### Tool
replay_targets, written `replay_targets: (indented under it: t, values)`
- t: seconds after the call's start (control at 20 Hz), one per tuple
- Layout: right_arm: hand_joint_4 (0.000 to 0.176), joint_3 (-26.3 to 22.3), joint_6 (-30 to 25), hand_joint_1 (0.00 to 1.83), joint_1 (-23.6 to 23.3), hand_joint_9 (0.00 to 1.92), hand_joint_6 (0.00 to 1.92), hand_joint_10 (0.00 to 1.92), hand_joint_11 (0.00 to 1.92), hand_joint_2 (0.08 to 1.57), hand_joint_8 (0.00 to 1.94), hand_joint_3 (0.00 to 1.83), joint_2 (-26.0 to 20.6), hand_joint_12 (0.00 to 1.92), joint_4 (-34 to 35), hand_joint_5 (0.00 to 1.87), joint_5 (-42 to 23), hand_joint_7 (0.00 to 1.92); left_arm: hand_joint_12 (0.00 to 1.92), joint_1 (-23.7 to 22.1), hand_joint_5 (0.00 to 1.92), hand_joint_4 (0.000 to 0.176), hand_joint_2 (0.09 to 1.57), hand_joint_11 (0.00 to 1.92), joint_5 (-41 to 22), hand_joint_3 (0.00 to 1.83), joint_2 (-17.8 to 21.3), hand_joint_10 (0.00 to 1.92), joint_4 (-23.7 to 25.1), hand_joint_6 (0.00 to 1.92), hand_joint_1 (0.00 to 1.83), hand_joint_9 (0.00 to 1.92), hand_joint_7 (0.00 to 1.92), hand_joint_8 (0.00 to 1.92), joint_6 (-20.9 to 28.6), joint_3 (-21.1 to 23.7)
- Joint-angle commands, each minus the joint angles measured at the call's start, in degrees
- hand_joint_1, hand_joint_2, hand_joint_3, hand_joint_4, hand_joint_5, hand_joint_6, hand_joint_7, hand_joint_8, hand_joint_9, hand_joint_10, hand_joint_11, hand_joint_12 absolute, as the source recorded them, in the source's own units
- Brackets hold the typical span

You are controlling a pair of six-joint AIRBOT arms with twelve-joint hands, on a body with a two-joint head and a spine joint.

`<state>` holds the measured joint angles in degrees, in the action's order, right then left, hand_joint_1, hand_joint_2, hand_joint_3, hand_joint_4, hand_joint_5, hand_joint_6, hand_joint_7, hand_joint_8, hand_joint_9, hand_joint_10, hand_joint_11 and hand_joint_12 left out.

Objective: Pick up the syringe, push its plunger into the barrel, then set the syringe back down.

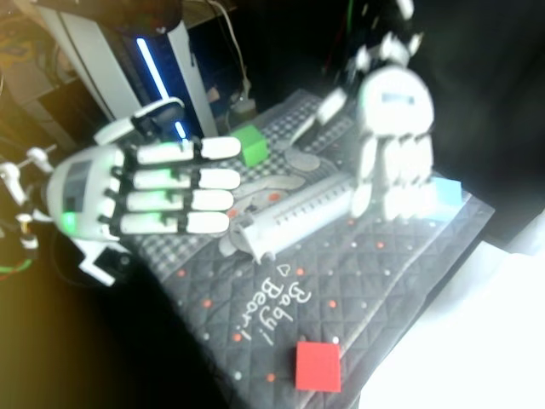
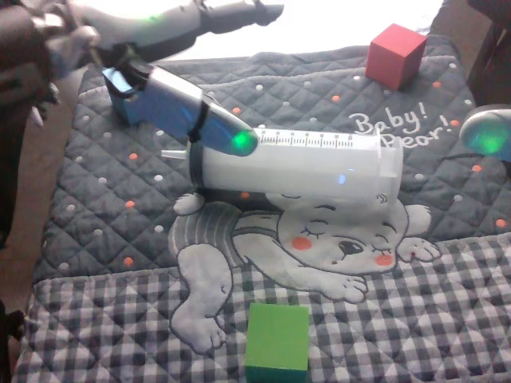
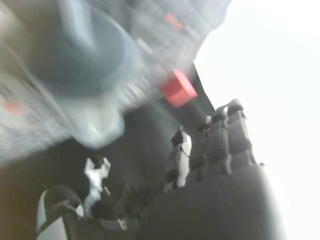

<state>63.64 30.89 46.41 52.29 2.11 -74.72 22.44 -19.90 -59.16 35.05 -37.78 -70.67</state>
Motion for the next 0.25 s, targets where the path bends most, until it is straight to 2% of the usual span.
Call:
replay_targets:
  t: [0.0, 0.1, 0.15, 0.2]
  values:
    - [0.029, -0.1, -0.1, 0.01, -1.0, 0.15, 0.0, 0.02, 0.14, 0.87, 0.01, 0.01, -0.8, 0.03, 1.1, 0.14, -7.2, 0.18, 0.0, -0.5, 0.0, 0.155, 0.7, 0.0, -7.5, 0.01, 1.1, 0.0, -2.7, 0.0, 0.25, 0.0, 0.0, 0.0, -2.4, 1.3]
    - [0.022, -0.3, -0.1, 0.05, -1.1, 0.13, 0.0, 0.01, 0.11, 0.9, 0.01, 0.02, -1.3, 0.02, 1.1, 0.14, -7.4, 0.19, 0.0, 0.1, 0.0, 0.117, 0.71, 0.0, -11.2, 0.01, 4.3, 0.0, -8.2, 0.0, 0.32, 0.0, 0.0, 0.0, -8.9, 4.7]
    - [0.035, -0.3, -0.1, 0.05, -1.1, 0.12, 0.0, 0.01, 0.1, 0.91, 0.0, 0.02, -1.4, 0.02, 1.1, 0.12, -7.4, 0.18, 0.0, 0.4, 0.0, 0.112, 0.73, 0.0, -12.3, 0.02, 5.2, 0.0, -9.8, 0.0, 0.37, 0.0, 0.0, 0.0, -11.1, 5.6]
    - [0.044, -0.5, -0.1, 0.08, -1.1, 0.12, 0.0, 0.0, 0.08, 0.91, 0.0, 0.01, -1.6, 0.01, 1.1, 0.12, -7.5, 0.17, 0.0, 0.8, 0.0, 0.095, 0.73, 0.0, -14.8, 0.01, 7.0, 0.0, -12.3, 0.0, 0.37, 0.0, 0.0, 0.0, -14.1, 7.4]
